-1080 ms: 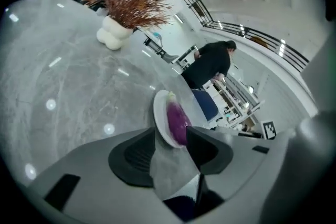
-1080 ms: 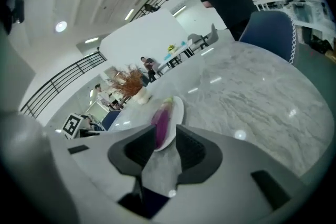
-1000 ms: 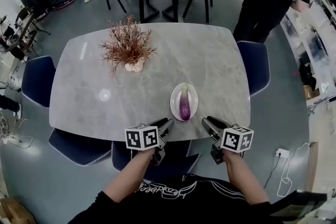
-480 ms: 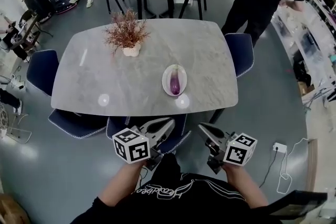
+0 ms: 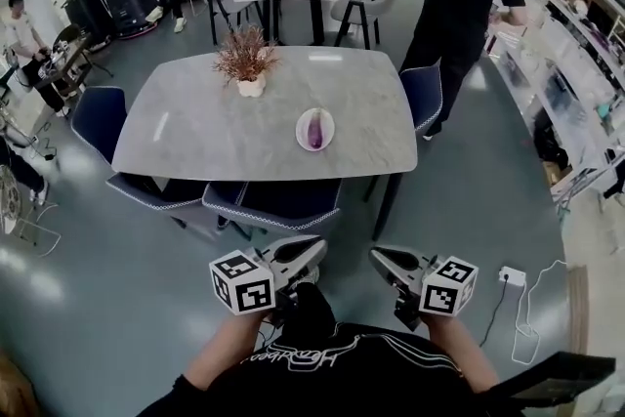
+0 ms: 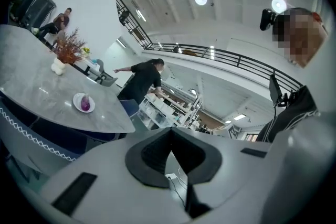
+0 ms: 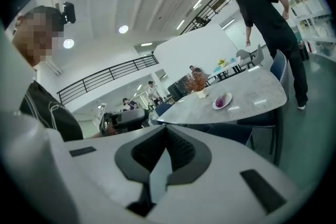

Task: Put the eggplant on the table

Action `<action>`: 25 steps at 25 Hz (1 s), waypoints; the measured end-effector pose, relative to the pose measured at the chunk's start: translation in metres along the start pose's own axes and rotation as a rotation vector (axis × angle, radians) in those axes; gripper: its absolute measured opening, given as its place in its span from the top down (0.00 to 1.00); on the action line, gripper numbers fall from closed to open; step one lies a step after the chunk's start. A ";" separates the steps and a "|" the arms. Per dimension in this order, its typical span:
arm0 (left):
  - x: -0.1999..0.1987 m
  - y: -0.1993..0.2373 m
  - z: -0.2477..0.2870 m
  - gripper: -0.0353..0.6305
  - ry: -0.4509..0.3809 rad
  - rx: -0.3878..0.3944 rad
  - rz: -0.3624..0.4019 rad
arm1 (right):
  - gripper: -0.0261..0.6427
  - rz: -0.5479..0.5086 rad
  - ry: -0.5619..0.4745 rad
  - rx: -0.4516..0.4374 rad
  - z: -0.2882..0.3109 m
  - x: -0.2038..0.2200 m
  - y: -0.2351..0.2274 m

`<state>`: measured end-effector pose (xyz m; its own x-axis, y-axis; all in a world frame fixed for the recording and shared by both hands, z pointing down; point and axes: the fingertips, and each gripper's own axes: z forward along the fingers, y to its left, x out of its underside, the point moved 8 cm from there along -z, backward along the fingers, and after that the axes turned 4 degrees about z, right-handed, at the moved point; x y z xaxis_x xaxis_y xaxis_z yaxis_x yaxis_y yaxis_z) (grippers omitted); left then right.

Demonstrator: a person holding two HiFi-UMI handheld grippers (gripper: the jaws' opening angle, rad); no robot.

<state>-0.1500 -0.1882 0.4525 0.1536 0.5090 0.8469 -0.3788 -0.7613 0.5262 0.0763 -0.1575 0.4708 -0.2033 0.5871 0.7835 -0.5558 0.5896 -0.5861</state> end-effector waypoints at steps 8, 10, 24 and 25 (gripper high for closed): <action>0.019 -0.081 -0.027 0.94 0.021 0.001 0.095 | 0.95 -0.080 0.006 -0.034 -0.054 0.026 0.057; 0.029 -0.094 -0.025 0.94 0.034 0.012 0.103 | 0.95 -0.081 0.000 -0.033 -0.069 0.034 0.060; 0.057 -0.141 -0.028 0.94 0.106 0.031 0.147 | 0.95 -0.095 -0.014 -0.053 -0.105 0.056 0.087; 0.057 -0.141 -0.029 0.94 0.108 0.031 0.144 | 0.95 -0.086 -0.015 -0.059 -0.105 0.056 0.087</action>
<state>-0.1145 -0.0399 0.4238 0.0003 0.4330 0.9014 -0.3615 -0.8404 0.4038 0.1009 -0.0151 0.4420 -0.1693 0.5244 0.8345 -0.5236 0.6694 -0.5269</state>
